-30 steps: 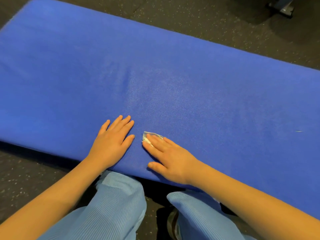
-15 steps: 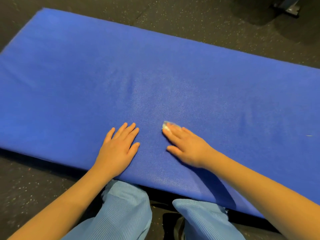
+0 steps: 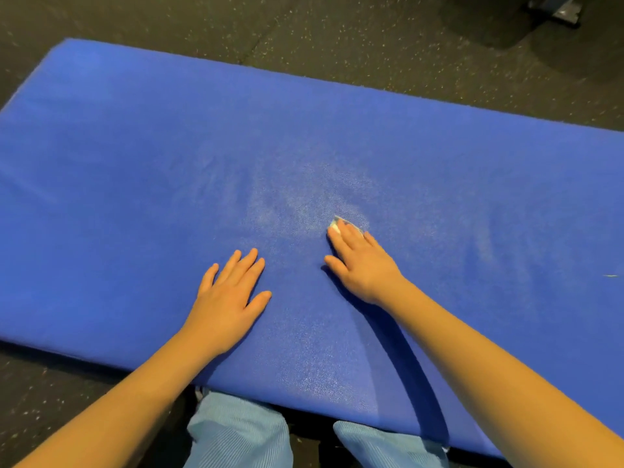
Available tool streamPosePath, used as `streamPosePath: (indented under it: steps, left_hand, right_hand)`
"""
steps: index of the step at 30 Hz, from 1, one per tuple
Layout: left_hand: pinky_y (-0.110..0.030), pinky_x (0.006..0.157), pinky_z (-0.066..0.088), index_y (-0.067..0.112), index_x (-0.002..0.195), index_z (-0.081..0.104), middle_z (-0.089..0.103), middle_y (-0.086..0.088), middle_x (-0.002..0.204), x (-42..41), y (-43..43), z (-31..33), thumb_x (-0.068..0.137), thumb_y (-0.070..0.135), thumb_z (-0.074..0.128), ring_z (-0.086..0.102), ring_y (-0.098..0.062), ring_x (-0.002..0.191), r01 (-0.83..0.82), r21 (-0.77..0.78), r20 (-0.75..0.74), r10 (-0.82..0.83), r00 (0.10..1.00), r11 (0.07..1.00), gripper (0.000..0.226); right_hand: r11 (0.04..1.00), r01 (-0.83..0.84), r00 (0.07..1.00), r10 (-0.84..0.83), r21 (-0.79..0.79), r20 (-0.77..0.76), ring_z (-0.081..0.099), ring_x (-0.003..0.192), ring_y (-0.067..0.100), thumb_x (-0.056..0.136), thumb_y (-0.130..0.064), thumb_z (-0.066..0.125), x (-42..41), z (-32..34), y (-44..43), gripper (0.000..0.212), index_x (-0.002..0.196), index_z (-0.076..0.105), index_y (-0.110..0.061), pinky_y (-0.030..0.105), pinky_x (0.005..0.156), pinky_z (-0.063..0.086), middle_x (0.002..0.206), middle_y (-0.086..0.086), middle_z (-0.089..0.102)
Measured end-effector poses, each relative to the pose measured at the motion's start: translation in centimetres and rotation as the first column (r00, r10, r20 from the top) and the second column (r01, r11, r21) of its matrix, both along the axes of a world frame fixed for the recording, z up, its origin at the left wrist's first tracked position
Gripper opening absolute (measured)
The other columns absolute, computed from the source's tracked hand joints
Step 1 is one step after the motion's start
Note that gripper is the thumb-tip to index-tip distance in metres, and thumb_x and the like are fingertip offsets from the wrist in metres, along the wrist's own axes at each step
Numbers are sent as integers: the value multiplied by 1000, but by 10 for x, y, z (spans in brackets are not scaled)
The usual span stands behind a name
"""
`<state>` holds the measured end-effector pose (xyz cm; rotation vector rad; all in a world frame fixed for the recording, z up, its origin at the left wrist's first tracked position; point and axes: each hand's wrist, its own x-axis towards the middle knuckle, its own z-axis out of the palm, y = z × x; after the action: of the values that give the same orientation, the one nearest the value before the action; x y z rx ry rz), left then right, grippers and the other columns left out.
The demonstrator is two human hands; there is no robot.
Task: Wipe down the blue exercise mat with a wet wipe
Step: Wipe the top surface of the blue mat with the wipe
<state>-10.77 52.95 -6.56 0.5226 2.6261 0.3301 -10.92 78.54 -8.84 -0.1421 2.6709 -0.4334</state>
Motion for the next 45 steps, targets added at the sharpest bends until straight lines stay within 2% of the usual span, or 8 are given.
streamPosePath:
  steps: [7, 13, 19, 24, 30, 36, 42, 45]
  left_hand:
    - [-41, 118, 1, 21, 150, 32, 16, 9, 158, -1, 5, -17, 87, 60, 10, 6, -12, 147, -1, -8, -100, 0, 995, 1000, 77]
    - [-35, 116, -11, 24, 151, 24, 0, 18, 154, -12, 7, -14, 82, 64, 6, -8, -4, 144, -6, 47, -62, 9, 998, 999, 82]
    - [-45, 118, -6, 19, 153, 20, 5, 8, 161, -51, 27, -29, 82, 62, 3, -7, -10, 146, -22, 5, -84, 23, 996, 1000, 84]
    - [-46, 119, -3, 17, 151, 28, 15, 4, 160, -44, 27, -31, 91, 56, 11, -1, -12, 147, -22, 34, -127, 26, 992, 999, 73]
    - [-45, 118, 2, 13, 147, 37, 22, 3, 158, -74, 31, -33, 92, 52, 20, 8, -12, 147, 78, 77, -167, -64, 984, 994, 70]
    - [-45, 117, 0, 12, 150, 28, 16, 0, 160, -130, 52, -36, 86, 57, 9, 5, -19, 148, 60, 22, -184, -55, 981, 998, 80]
    - [-47, 118, 2, 11, 150, 29, 17, -2, 160, -161, 53, -45, 87, 57, 11, 7, -21, 148, 53, 14, -213, -49, 976, 998, 80]
    - [-47, 118, 4, 10, 149, 31, 20, -4, 159, -169, 55, -50, 89, 56, 15, 9, -22, 148, 71, 14, -232, -66, 970, 997, 77]
  right_hand:
    - [961, -269, 963, 267, -68, -38, -3, 149, 18, 83, -68, -1, 17, 1, -9, 87, 154, 6, -19, 36, 119, -2, 162, 2, -4]
    - [997, 41, 997, -37, 61, -67, -10, 148, 21, 101, -50, 22, -41, -6, 8, 68, 154, -1, -13, 33, 118, -11, 160, 6, -13]
    - [954, -295, 944, 299, 52, -136, 17, 146, 33, 90, -58, 15, -36, -10, 8, 81, 151, 24, -5, 39, 118, 3, 158, 17, 17]
    - [994, 69, 989, -56, 90, -137, -9, 148, 24, 99, -54, 21, -77, -12, 25, 73, 153, -1, -10, 31, 117, -12, 160, 10, -12]
    - [961, -261, 950, 273, 95, -153, 5, 149, 26, 91, -60, 12, -71, -21, 25, 79, 154, 13, -12, 40, 120, 2, 161, 8, 5]
    - [984, 132, 974, -105, 123, -203, -1, 149, 24, 82, -60, -3, -112, -20, 33, 86, 154, 11, -14, 41, 118, -6, 162, 7, 0]
    - [990, -76, 976, 99, 122, -195, 5, 149, 24, 88, -61, 7, -105, -24, 38, 79, 154, 15, -18, 41, 117, -6, 162, 3, 5]
    - [975, 38, 977, 10, 219, -213, -3, 149, 23, 93, -59, 7, -127, -22, 57, 72, 155, 10, -22, 46, 115, -12, 162, -2, 2]
